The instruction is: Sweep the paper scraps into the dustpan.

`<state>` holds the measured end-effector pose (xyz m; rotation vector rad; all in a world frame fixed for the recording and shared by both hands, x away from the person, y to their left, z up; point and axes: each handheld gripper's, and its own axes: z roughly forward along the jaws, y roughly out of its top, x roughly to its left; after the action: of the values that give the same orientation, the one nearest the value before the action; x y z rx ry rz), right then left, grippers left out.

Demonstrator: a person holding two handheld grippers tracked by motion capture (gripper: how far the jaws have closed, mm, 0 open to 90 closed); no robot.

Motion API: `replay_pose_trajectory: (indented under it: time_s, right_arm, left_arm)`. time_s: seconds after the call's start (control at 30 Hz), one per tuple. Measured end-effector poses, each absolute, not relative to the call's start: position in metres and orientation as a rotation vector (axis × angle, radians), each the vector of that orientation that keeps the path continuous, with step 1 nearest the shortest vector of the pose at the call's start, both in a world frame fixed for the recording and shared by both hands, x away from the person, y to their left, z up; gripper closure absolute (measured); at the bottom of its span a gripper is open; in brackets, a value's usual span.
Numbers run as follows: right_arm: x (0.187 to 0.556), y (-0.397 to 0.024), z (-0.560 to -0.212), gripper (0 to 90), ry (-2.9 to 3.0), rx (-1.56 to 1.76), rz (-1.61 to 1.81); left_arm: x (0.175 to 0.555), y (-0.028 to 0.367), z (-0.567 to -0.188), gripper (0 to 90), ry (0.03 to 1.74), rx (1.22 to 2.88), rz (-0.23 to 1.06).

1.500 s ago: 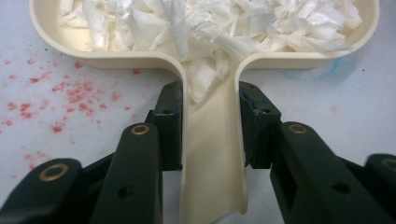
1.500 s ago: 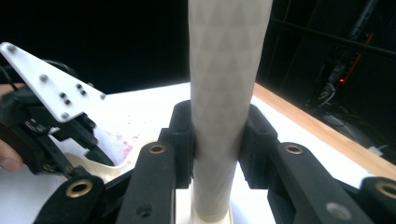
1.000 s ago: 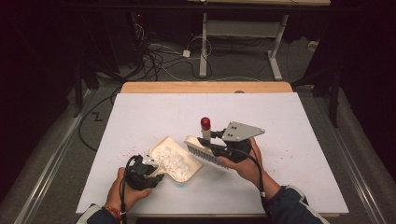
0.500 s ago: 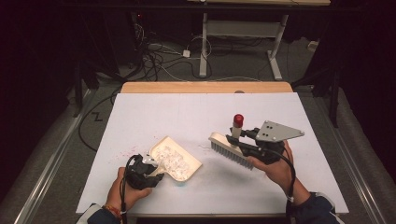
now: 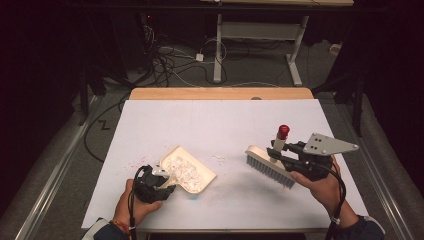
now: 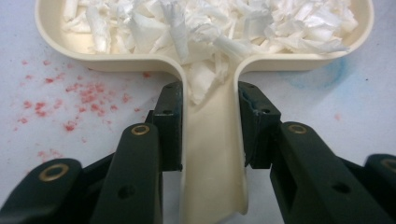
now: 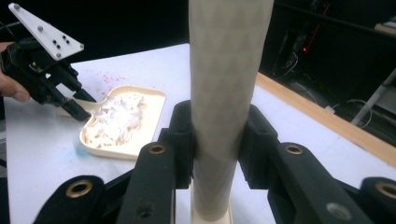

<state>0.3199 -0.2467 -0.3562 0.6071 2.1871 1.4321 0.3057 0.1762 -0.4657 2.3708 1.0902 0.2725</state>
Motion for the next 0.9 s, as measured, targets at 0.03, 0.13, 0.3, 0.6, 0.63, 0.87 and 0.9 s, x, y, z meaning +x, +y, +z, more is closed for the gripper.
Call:
replay_pose_trajectory:
  time_s: [0.03, 0.13, 0.3, 0.6, 0.63, 0.87, 0.9]
  right_arm:
    - [0.319, -0.250, -0.357, 70.3, 2.193, 0.613, 1.430]
    - [0.317, -0.258, -0.359, 70.3, 2.202, 0.634, 1.421]
    - [0.312, -0.270, -0.362, 70.3, 2.213, 0.657, 1.406]
    - [0.297, -0.291, -0.363, 70.3, 2.228, 0.677, 1.417]
    - [0.295, -0.293, -0.363, 70.3, 2.227, 0.675, 1.421]
    - [0.288, -0.300, -0.364, 70.3, 2.238, 0.677, 1.428]
    - [0.288, -0.300, -0.364, 70.3, 2.242, 0.676, 1.430]
  left_arm:
    - [0.306, 0.176, -0.465, 63.1, 1.088, 2.368, 0.274]
    - [0.305, 0.178, -0.464, 63.2, 1.092, 2.362, 0.274]
    - [0.306, 0.181, -0.465, 63.2, 1.109, 2.344, 0.272]
    - [0.310, 0.185, -0.463, 63.2, 1.140, 2.322, 0.277]
    - [0.310, 0.186, -0.463, 63.2, 1.144, 2.317, 0.277]
    - [0.310, 0.190, -0.462, 63.2, 1.162, 2.300, 0.287]
    - [0.309, 0.190, -0.462, 63.2, 1.164, 2.298, 0.288]
